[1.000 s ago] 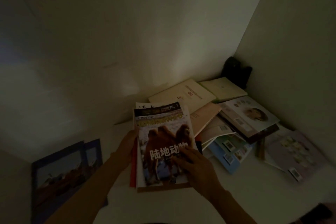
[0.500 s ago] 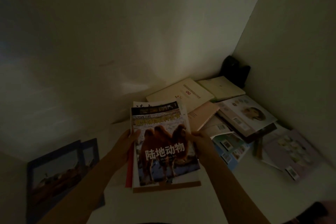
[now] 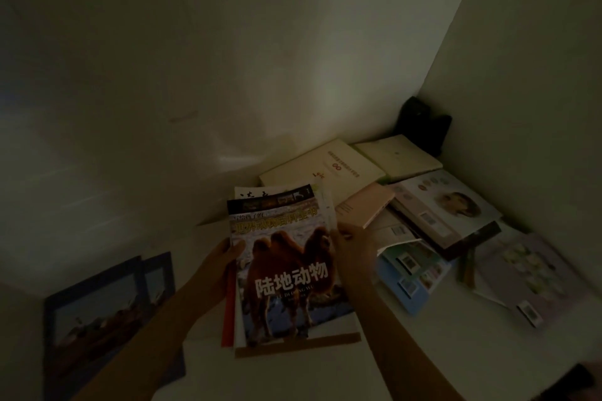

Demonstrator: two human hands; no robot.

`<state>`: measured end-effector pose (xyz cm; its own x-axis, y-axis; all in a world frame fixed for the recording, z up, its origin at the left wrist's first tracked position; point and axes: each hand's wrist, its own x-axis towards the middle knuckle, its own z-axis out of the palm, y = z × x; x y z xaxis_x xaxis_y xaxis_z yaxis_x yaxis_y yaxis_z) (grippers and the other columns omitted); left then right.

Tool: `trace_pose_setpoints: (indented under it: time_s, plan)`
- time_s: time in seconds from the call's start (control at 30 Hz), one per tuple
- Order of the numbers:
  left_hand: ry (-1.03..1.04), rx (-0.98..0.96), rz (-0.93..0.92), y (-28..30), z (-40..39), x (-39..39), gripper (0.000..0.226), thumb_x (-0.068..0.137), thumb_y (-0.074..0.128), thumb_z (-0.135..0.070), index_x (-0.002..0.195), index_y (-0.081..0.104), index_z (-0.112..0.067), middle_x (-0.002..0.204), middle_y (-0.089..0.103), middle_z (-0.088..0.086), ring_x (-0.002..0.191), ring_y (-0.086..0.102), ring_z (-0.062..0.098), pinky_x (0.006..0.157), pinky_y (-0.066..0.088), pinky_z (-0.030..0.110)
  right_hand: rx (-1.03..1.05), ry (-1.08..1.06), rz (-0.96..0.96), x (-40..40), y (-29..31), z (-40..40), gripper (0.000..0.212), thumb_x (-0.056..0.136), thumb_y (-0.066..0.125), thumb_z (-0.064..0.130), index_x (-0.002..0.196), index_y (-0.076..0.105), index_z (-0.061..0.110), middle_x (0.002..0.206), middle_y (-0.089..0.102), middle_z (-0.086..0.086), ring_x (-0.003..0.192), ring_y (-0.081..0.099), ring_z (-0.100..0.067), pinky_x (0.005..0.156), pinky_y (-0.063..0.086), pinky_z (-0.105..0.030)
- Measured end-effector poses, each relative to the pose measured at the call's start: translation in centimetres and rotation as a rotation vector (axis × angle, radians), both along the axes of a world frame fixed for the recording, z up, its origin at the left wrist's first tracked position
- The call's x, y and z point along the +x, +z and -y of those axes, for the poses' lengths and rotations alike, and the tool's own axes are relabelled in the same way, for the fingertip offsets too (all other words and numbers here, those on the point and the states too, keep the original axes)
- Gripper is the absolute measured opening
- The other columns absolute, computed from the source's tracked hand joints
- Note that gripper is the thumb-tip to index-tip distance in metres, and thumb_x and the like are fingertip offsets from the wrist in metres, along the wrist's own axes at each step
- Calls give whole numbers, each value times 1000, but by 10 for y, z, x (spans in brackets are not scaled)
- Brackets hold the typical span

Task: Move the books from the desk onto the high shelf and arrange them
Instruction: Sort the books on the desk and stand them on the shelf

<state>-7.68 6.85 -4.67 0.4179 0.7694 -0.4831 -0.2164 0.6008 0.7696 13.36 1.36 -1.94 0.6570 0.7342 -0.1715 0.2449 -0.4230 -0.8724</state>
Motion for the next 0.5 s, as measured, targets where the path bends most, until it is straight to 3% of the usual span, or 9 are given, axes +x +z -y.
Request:
trace_pose_setpoints:
  time_s: [0.13, 0.27, 0.4, 0.5]
  plan:
    - [17, -21, -15, -2, -1, 1, 24, 97, 42, -12, 117, 54, -12, 110, 66, 11, 84, 71, 22, 65, 59, 34, 13, -85, 76, 7, 6, 1, 18, 91, 56, 14, 106, 64, 8, 98, 66, -5, 85, 60, -19, 70, 48, -29]
    - [29, -2, -54, -1, -1, 0, 24, 96, 44, -11, 118, 54, -11, 110, 65, 12, 79, 71, 19, 63, 58, 32, -37, -191, 50, 57, 45, 2, 11, 98, 43, 11, 94, 49, 4, 92, 52, -9, 80, 53, -22, 67, 33, -27]
    - [17, 93, -140, 16, 4, 8, 14, 96, 45, -14, 102, 59, -16, 98, 67, 7, 72, 70, 16, 61, 58, 30, -13, -76, 361, 104, 126, 7, 27, 95, 49, 14, 114, 48, -5, 107, 54, -22, 99, 53, -33, 72, 31, -30]
    - [36, 115, -213, 24, 3, 11, 14, 96, 47, -22, 99, 59, -18, 99, 67, 7, 76, 69, 17, 67, 59, 33, 10, 139, 455, 83, 163, -6, 22, 93, 53, 15, 110, 51, 1, 97, 54, -11, 88, 52, -24, 71, 35, -30]
